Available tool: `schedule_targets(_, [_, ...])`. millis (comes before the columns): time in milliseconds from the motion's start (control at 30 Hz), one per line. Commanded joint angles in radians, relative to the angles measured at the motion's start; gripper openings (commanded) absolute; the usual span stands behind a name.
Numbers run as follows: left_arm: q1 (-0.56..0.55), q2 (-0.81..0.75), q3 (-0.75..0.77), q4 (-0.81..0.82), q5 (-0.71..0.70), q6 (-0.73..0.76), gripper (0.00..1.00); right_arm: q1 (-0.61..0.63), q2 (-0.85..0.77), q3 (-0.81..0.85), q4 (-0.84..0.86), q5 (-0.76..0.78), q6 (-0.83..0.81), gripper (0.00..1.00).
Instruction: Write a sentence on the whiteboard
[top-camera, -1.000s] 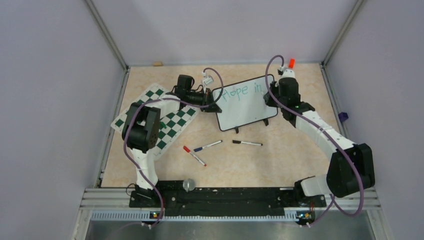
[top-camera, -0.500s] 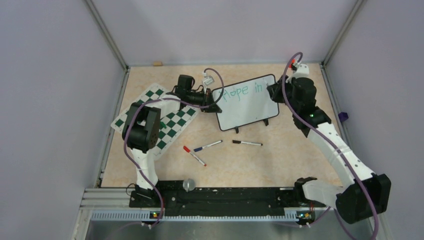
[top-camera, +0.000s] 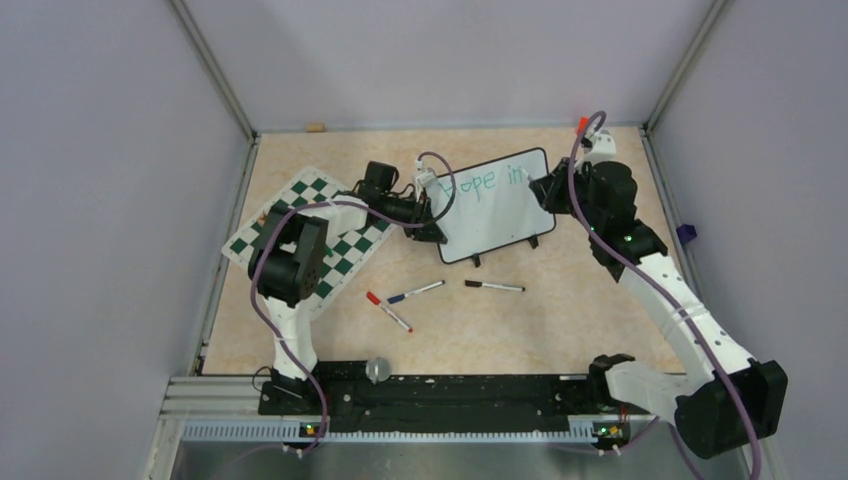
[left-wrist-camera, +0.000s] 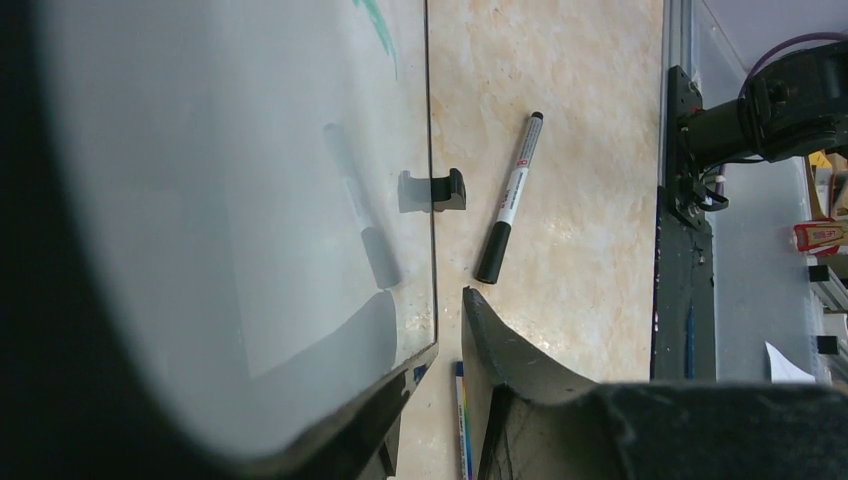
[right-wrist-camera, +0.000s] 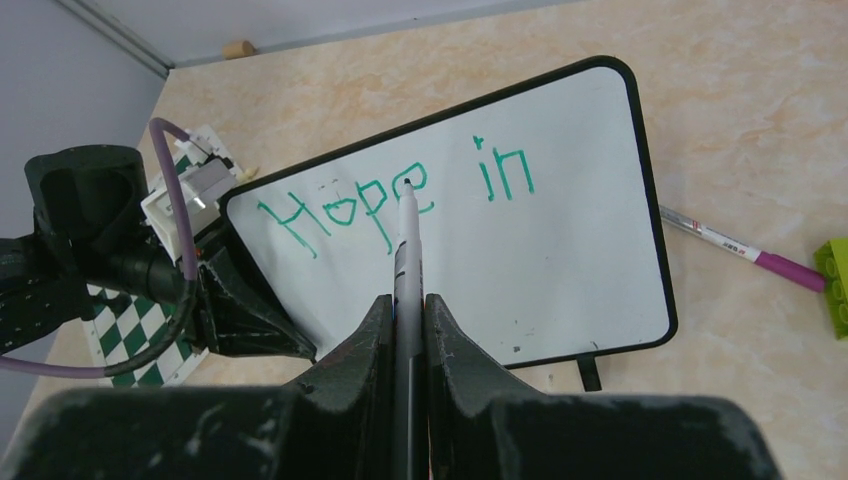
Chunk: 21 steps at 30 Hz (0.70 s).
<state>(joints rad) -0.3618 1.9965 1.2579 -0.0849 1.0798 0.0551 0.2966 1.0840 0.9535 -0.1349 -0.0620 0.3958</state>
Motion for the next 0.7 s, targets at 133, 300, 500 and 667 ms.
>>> schedule_targets(133, [-0.005,-0.018,-0.014,-0.001,0.003,0.028,0.31,-0.011,-0.101,-0.036,-0.075,-0.008,-0.009,0.0])
schedule_targets(300, [-0.004,-0.019,-0.014,0.002,-0.006,0.029,0.31,-0.011,-0.139,-0.041,-0.153,-0.02,-0.02,0.0])
schedule_targets(500, [-0.004,-0.017,-0.015,0.013,-0.007,0.025,0.31,-0.011,-0.225,-0.067,-0.208,-0.013,-0.016,0.0])
schedule_targets(667, [-0.004,-0.028,-0.037,0.045,-0.018,0.013,0.31,-0.012,-0.302,-0.094,-0.234,0.034,-0.013,0.0])
